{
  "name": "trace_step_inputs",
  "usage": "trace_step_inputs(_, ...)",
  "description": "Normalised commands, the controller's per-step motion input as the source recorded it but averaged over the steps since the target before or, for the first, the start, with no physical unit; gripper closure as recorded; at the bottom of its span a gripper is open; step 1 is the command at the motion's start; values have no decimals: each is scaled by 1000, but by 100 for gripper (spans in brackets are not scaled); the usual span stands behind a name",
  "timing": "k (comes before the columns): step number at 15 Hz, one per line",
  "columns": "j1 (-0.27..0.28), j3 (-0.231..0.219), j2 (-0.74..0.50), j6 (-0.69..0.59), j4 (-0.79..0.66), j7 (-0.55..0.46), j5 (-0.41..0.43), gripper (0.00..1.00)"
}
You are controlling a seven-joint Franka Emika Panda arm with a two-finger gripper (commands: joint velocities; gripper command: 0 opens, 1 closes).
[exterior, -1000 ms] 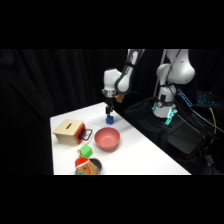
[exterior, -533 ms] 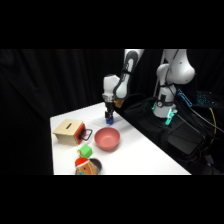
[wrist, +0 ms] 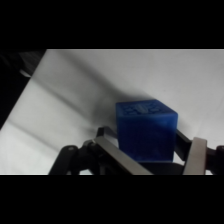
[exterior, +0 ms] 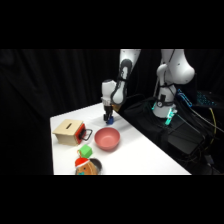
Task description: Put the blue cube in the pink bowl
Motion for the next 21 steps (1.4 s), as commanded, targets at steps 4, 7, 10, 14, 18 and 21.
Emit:
trace_step_inputs(4,-93,68,-54,46,-34,-28,1,61)
trace_step_inputs(7,-37,-23,-268,-156,-174,-22,-69,69)
trace_step_inputs(10,97,-179,-461,-312,-249,50,-204,73)
trace_step_inputs(14,185,-290,-531,-394,-152,188,-389,74)
trace_step_inputs(18,118,-148,-439,-442,15,250,-439,74)
trace_step_inputs(21,38,30,-358,-429,107,127,-302,74)
